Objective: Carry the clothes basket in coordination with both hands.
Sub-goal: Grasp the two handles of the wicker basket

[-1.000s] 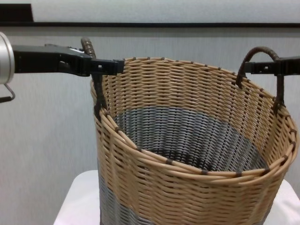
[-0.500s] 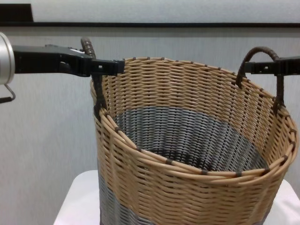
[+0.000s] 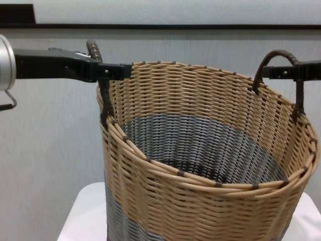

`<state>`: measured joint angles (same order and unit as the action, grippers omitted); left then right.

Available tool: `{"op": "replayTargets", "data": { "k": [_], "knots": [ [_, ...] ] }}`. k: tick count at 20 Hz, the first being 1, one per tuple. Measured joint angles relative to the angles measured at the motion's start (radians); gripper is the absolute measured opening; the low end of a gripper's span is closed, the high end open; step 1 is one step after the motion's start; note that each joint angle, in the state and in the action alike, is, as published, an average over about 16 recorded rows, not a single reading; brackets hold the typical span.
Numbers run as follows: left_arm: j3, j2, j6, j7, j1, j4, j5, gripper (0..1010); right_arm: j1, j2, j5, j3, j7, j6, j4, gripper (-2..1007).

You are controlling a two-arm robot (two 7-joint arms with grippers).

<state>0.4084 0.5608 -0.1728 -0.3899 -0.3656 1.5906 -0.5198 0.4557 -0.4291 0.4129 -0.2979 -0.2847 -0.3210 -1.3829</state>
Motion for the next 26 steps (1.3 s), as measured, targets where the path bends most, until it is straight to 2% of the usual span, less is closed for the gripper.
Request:
{"op": "replayTargets", "data": {
  "k": [7, 18, 26],
  "knots": [
    [0.0, 0.0, -0.001, 0.0, 0.0, 0.0, -0.001, 632, 0.0, 0.0, 0.0, 0.0, 0.0, 0.0, 0.0, 737],
    [0.0, 0.0, -0.001, 0.0, 0.0, 0.001, -0.001, 212, 0.0, 0.0, 0.0, 0.0, 0.0, 0.0, 0.0, 325],
    [0.0, 0.0, -0.001, 0.0, 0.0, 0.001, -0.001, 37, 0.0, 0.0, 0.0, 0.0, 0.0, 0.0, 0.0, 99]
  ]
}}
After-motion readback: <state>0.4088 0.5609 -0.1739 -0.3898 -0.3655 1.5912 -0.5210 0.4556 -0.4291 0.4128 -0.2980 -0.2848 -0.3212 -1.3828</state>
